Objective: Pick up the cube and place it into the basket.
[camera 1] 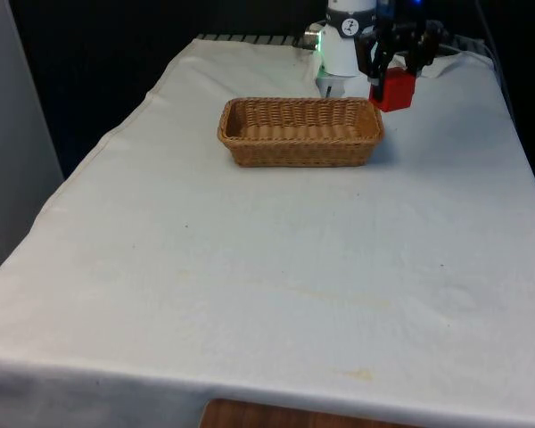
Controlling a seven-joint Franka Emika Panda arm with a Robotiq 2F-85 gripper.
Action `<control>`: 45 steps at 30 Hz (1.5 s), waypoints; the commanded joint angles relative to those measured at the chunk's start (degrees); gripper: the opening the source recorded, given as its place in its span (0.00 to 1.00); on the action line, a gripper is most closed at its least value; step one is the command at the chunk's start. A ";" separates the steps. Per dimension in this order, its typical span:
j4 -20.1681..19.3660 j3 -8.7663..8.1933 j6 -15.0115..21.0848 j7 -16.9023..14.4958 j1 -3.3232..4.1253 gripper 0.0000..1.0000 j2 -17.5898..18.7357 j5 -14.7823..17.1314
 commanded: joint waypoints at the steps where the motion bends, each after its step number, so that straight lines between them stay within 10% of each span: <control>1: -1.15 -0.23 0.57 0.00 -0.29 0.03 -0.97 -0.92; 27: -13.24 -5.27 2.58 -8.08 -1.38 0.03 -11.86 -0.97; 45: -16.67 -14.44 5.27 -19.19 -2.12 0.03 -11.17 -0.52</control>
